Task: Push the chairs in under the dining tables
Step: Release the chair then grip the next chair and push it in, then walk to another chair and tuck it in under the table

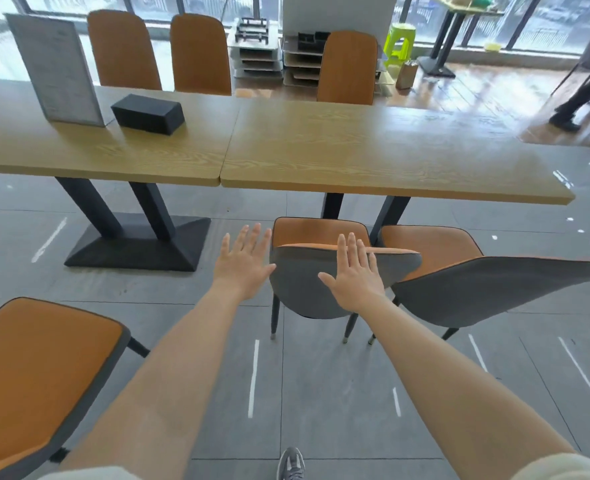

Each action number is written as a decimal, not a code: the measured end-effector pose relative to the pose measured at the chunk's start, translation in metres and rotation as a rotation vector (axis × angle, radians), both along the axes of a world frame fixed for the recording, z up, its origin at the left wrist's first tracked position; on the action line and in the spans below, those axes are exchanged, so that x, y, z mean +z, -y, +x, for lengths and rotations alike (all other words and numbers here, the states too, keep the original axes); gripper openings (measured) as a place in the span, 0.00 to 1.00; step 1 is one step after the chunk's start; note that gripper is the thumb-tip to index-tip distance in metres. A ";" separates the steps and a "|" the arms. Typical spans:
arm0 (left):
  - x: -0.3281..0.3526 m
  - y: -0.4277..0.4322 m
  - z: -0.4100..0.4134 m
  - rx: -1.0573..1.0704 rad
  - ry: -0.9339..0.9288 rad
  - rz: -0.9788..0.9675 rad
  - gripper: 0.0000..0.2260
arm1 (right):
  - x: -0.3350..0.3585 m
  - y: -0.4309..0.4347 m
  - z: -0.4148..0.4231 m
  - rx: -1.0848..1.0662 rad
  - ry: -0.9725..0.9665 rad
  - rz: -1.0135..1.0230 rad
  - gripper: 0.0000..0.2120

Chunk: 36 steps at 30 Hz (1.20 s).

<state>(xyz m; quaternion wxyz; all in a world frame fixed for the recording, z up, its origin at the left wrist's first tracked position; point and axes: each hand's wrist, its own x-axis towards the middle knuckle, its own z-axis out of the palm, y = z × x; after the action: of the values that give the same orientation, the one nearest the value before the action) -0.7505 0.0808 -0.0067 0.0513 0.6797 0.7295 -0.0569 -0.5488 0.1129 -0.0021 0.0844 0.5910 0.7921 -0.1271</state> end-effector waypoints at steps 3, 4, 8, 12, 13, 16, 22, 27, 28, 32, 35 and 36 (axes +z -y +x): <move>0.014 0.033 -0.020 0.031 0.010 0.045 0.29 | 0.021 0.024 -0.021 0.032 -0.023 0.042 0.35; 0.018 0.047 -0.028 0.044 0.005 0.060 0.29 | 0.027 0.034 -0.029 0.045 -0.037 0.055 0.35; 0.028 0.116 -0.056 0.112 -0.023 0.084 0.29 | 0.040 0.092 -0.059 0.111 -0.070 0.076 0.35; 0.036 0.200 -0.087 0.180 -0.025 0.080 0.29 | 0.042 0.158 -0.092 0.187 -0.084 0.066 0.35; 0.038 0.223 -0.096 0.202 -0.030 0.074 0.29 | 0.042 0.175 -0.102 0.204 -0.088 0.060 0.35; 0.042 0.290 -0.122 0.278 -0.022 0.041 0.29 | 0.045 0.229 -0.134 0.263 -0.091 0.024 0.35; 0.050 0.405 -0.196 0.431 -0.015 0.067 0.30 | 0.055 0.326 -0.222 0.395 -0.118 0.030 0.35; 0.050 0.480 -0.280 0.493 -0.017 0.079 0.31 | 0.049 0.395 -0.310 0.457 -0.124 0.059 0.36; 0.050 0.495 -0.300 0.495 -0.018 0.082 0.31 | 0.047 0.408 -0.330 0.457 -0.130 0.060 0.36; 0.042 0.558 -0.380 0.493 -0.053 0.091 0.31 | 0.037 0.467 -0.411 0.442 -0.145 0.065 0.37; 0.035 0.607 -0.435 0.489 -0.038 0.035 0.32 | 0.030 0.516 -0.465 0.426 -0.167 0.008 0.39; 0.033 0.622 -0.451 0.490 -0.031 0.011 0.32 | 0.028 0.532 -0.480 0.424 -0.167 -0.011 0.39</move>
<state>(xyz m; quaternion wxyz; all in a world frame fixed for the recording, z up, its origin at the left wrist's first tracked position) -1.2012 -0.5416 0.0266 0.0487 0.4819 0.8734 -0.0495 -1.0284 -0.4194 0.0257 0.0463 0.3982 0.9022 -0.1592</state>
